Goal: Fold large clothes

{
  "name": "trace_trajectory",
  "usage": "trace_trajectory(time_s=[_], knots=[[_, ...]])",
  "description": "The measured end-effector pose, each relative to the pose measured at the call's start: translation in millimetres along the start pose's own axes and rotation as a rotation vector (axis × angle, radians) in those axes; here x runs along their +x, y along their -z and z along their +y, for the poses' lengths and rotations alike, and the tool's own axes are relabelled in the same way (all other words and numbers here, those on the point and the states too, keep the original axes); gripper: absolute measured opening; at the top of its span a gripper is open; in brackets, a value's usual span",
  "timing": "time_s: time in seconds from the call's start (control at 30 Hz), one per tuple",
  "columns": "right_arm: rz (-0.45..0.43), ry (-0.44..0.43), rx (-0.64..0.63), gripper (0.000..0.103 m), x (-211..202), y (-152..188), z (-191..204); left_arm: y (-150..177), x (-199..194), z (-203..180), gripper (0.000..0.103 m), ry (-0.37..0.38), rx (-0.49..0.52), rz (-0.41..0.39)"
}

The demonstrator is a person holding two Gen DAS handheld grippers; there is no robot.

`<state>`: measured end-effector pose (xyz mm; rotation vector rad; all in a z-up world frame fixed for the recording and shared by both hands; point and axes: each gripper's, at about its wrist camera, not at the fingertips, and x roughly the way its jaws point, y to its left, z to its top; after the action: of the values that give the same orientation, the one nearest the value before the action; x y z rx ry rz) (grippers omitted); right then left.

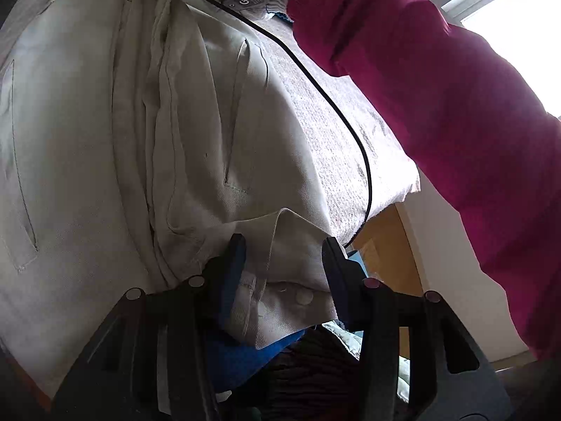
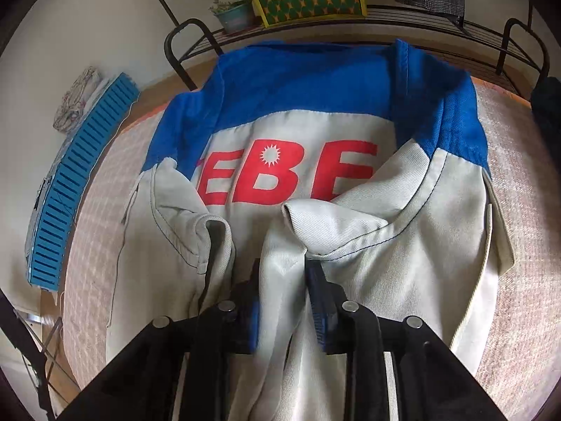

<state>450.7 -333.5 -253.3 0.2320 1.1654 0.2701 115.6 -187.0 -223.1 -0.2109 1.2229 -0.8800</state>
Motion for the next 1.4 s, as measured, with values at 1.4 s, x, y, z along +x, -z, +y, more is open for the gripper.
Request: trace_trajectory(time_s=[1.4], knots=[[0.111, -0.36, -0.247, 0.03, -187, 373, -21, -24, -17, 73, 0.052, -0.052, -0.238, -0.058]])
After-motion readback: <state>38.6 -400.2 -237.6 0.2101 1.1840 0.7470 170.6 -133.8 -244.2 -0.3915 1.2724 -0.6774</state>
